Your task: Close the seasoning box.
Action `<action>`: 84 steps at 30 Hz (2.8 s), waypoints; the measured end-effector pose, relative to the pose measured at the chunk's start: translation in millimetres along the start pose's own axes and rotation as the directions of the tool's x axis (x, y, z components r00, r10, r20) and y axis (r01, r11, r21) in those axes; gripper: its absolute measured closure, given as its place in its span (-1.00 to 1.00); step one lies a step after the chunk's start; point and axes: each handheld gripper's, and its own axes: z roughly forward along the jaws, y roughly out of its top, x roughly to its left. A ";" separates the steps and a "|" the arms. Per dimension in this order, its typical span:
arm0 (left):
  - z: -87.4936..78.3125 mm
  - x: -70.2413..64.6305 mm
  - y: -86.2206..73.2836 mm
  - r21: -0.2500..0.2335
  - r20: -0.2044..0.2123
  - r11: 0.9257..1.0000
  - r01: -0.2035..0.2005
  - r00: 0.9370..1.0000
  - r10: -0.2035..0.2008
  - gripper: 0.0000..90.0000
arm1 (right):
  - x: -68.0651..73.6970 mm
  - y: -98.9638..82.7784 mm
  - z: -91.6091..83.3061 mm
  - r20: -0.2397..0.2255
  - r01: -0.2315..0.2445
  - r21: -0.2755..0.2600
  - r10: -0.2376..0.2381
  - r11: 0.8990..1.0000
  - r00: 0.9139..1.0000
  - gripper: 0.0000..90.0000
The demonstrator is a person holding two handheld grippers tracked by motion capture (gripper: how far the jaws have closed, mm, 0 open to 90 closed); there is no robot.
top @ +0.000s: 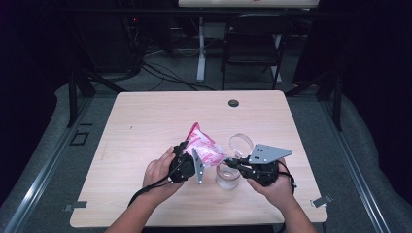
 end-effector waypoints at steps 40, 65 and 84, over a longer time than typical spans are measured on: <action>-1.2 -4.2 1.1 -0.007 -0.048 0.997 -0.078 0.996 0.077 0.31 | 0.8 -7.7 1.6 0.016 -0.008 0.019 0.008 1.000 1.000 1.00; -8.7 -2.1 11.2 -0.005 -0.119 0.980 -0.199 0.973 0.197 0.31 | -2.5 -10.6 0.8 0.023 -0.023 0.017 0.023 1.000 0.999 1.00; -9.8 -1.3 11.9 -0.006 -0.134 0.974 -0.228 0.965 0.225 0.32 | -2.4 -11.1 1.4 0.025 -0.021 0.024 0.021 0.999 0.999 1.00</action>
